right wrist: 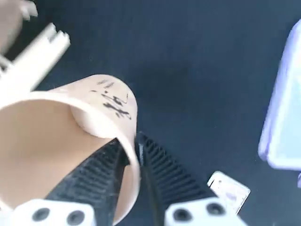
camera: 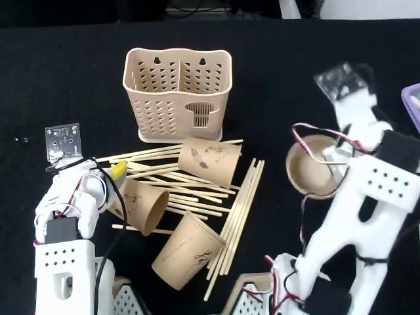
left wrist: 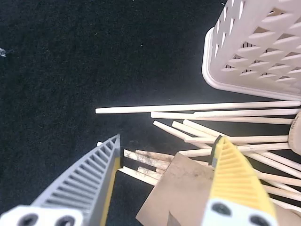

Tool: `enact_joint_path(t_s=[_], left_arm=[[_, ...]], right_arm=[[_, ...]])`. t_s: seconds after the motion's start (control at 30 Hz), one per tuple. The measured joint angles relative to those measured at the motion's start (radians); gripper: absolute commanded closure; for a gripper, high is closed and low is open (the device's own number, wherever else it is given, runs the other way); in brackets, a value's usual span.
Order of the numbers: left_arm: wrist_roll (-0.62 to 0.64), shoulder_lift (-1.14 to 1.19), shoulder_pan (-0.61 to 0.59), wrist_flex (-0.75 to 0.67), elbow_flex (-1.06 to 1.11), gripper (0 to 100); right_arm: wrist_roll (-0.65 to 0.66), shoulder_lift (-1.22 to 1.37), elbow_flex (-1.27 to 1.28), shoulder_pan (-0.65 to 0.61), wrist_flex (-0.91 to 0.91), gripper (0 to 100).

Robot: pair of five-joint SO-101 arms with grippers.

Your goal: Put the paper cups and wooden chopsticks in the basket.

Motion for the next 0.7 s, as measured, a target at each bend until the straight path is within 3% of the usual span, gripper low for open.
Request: enact_joint_path(t_s=[0.2, 0.4, 0.7], left_arm=[[0.0, 0.0, 0.0, 0.0, 0.0, 69], [0.0, 0.0, 0.0, 0.0, 0.0, 69], [0.0, 0.0, 0.0, 0.0, 0.0, 69]], right_arm=[[-0.273, 0.0, -0.334, -0.278, 0.037, 98.8], [-0.443, 0.118, -0.603, -0.545, 0.037, 98.8], [-0.597, 0.436, -0.836, -0.618, -0.066, 98.8]])
